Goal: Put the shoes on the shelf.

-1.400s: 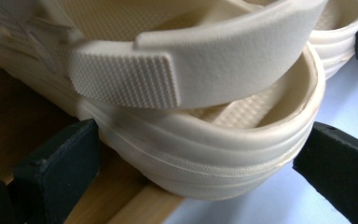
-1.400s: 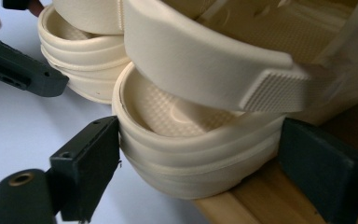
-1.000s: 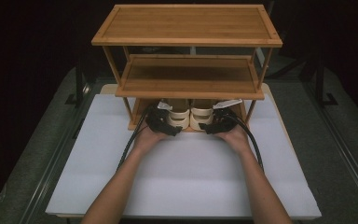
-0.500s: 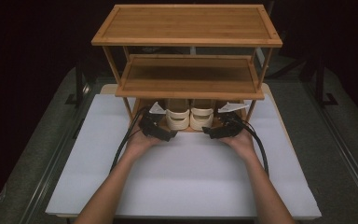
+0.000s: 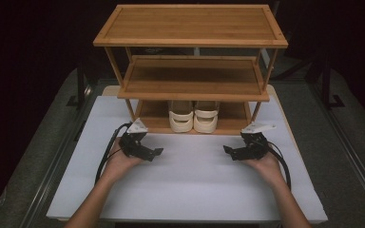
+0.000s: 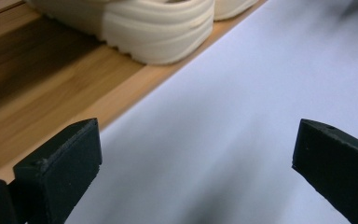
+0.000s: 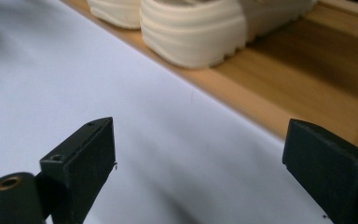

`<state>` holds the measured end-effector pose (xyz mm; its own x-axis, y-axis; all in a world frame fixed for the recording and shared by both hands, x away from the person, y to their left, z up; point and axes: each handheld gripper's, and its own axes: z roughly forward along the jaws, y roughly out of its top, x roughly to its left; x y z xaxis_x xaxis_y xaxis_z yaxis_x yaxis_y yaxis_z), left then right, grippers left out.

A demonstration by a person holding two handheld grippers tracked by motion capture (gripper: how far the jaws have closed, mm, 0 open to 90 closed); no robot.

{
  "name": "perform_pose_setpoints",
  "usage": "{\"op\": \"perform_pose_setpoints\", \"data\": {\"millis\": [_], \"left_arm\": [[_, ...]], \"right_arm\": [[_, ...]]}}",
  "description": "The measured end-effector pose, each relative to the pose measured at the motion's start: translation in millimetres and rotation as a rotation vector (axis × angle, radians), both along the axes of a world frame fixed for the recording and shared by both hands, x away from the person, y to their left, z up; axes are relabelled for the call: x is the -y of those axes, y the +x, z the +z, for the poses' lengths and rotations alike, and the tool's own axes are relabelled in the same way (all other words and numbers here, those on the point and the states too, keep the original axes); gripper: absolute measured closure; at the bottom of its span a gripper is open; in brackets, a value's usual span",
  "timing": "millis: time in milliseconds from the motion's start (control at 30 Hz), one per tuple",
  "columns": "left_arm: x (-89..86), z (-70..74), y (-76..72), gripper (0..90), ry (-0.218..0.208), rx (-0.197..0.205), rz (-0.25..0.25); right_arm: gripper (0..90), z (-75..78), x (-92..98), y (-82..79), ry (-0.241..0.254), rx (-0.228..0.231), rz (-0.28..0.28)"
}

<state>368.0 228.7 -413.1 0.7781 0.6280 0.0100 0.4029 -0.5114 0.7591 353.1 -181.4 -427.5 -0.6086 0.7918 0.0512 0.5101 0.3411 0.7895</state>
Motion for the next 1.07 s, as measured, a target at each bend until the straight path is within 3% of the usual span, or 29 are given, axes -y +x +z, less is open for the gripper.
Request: {"op": "perform_pose_setpoints", "data": {"millis": [100,200,267,300,433,567,700,833,933,1067], "left_arm": [[-12.4,-0.4,-15.6,0.9,0.001,0.007,0.009],[-23.4,-1.9,-29.2,0.9,-0.010,0.005,0.022],[-29.1,-3.1,-36.1,0.9,-0.010,0.006,0.029],[-35.6,-4.9,-43.4,0.9,0.005,0.006,0.037],[-49.3,-10.1,-57.3,0.9,0.021,0.000,0.054],[-62.8,-16.3,-71.4,0.9,0.038,0.005,0.073],[-70.9,-23.5,-81.2,0.9,0.087,-0.002,0.084],[-78.6,-32.5,-89.1,0.9,0.110,-0.038,0.084],[-84.1,-37.1,-92.5,0.9,0.081,-0.056,0.091],[-84.7,-37.8,-91.7,0.5,0.079,-0.063,0.092]], "right_arm": [[9.2,-1.3,10.3,-13.2,0.007,0.000,-0.012],[7.5,-3.3,17.8,-27.0,-0.032,0.005,-0.036],[7.5,-3.8,19.6,-30.3,-0.032,0.004,-0.037],[7.5,-5.3,26.1,-40.5,-0.026,0.015,-0.042],[7.5,-6.6,37.3,-55.9,-0.032,0.034,-0.065],[7.5,-9.3,50.3,-69.4,-0.041,0.026,-0.098],[7.5,-14.3,62.6,-80.6,-0.068,0.001,-0.137],[7.5,-18.5,73.2,-90.7,-0.099,-0.022,-0.168],[7.5,-21.0,78.7,-95.3,-0.114,-0.032,-0.185],[7.2,-26.2,80.7,-92.6,-0.146,-0.059,-0.213]]}}
